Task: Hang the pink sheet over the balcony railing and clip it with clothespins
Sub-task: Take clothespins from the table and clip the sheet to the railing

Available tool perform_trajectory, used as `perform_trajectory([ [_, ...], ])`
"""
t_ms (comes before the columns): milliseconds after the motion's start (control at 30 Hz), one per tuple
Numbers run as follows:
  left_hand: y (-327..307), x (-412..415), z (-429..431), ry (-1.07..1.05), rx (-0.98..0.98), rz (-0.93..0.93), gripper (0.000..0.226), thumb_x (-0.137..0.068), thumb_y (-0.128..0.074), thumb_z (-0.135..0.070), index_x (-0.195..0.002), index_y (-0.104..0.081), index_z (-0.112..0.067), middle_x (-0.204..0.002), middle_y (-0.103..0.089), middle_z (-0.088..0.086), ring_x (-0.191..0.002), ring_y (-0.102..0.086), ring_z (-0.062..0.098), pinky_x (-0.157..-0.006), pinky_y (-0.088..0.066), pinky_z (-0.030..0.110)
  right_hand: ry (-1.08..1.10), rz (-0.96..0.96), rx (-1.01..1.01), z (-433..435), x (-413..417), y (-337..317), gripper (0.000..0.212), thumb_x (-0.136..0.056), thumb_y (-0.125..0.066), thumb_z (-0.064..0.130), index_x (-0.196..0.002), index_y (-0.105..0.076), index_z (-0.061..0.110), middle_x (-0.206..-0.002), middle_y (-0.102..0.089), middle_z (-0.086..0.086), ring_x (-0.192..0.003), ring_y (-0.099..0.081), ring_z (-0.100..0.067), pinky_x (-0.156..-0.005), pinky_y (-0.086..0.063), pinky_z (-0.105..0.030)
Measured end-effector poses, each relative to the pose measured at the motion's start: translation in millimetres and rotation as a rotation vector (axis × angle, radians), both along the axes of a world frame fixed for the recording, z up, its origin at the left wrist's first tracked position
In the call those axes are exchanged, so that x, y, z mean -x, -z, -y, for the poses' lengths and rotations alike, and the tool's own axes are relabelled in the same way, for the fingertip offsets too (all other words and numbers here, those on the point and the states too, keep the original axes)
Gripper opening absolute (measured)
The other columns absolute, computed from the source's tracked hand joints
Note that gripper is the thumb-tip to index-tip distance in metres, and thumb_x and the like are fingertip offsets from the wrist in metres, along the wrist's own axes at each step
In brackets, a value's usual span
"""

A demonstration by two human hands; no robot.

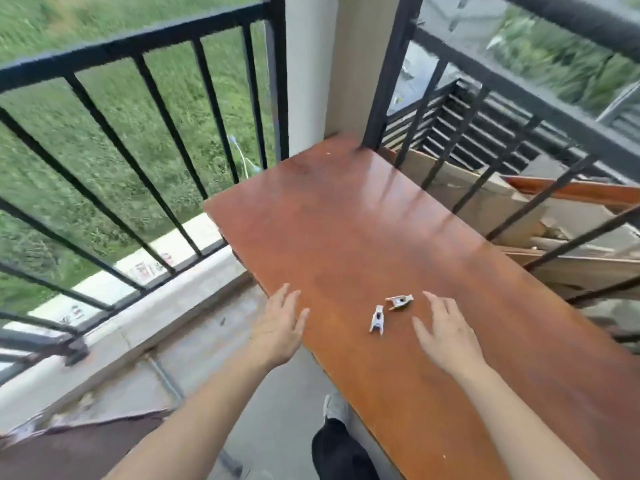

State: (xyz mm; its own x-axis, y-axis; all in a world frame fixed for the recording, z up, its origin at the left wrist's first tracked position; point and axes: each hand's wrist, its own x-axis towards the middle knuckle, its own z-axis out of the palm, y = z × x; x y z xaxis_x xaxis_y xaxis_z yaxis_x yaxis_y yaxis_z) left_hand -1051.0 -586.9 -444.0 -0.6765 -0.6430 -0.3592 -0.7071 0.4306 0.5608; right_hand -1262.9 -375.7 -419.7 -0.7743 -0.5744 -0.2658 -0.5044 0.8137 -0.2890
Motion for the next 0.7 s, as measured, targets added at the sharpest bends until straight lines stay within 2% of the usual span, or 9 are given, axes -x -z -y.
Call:
perform_trajectory([
  [300, 83, 62, -26, 0.126, -0.088, 0.194, 0.053, -0.102, -0.031, -0.044, -0.15, -0.028, -0.022, -0.162, -0.011, 0.001, -0.148, -0.011, 0.02, -0.12, -0.015, 0.039, -0.066, 0.277, -0.178, 21, 47, 88, 0.055, -0.096, -0.051, 0.043, -0.146, -0.035, 0.026, -0.137, -0.05, -0.001, -0.125, -0.052, -0.025, -0.093, -0.044, -0.038],
  [400, 106, 59, -33, 0.162, -0.087, 0.285, 0.054, -0.102, -0.03, -0.043, -0.15, -0.028, -0.018, -0.162, -0.01, 0.004, -0.149, -0.01, 0.023, -0.121, -0.013, 0.035, -0.067, 0.344, -0.217, 27, 40, 111, 0.069, -0.088, -0.052, 0.063, -0.144, -0.035, 0.026, -0.134, -0.055, 0.005, -0.123, -0.054, -0.021, -0.091, -0.046, -0.037],
  [500, 121, 54, -39, 0.197, -0.039, 0.319, 0.055, -0.101, -0.03, -0.042, -0.148, -0.034, -0.014, -0.161, -0.011, 0.008, -0.148, -0.011, 0.027, -0.12, -0.018, 0.039, -0.04, 0.295, -0.265, 32, 35, 126, 0.08, -0.075, -0.05, 0.082, -0.13, -0.045, 0.024, -0.12, -0.061, 0.007, -0.114, -0.057, -0.021, -0.086, -0.047, -0.037],
  [600, 124, 54, -40, 0.209, -0.04, 0.346, 0.053, -0.101, -0.031, -0.041, -0.148, -0.032, -0.017, -0.162, -0.008, 0.004, -0.148, -0.007, 0.024, -0.12, -0.019, 0.04, -0.043, 0.278, -0.272, 36, 35, 135, 0.062, -0.079, -0.05, 0.077, -0.112, -0.052, 0.025, -0.108, -0.06, 0.006, -0.106, -0.06, -0.021, -0.081, -0.049, -0.036],
  [700, 116, 56, -34, 0.185, -0.084, 0.375, 0.053, -0.101, -0.031, -0.041, -0.149, -0.029, -0.019, -0.162, -0.011, 0.003, -0.148, -0.009, 0.022, -0.119, -0.019, 0.041, -0.061, 0.305, -0.254, 41, 37, 134, 0.037, -0.085, -0.05, 0.058, -0.094, -0.053, 0.023, -0.097, -0.059, 0.003, -0.095, -0.061, -0.023, -0.078, -0.05, -0.036],
])
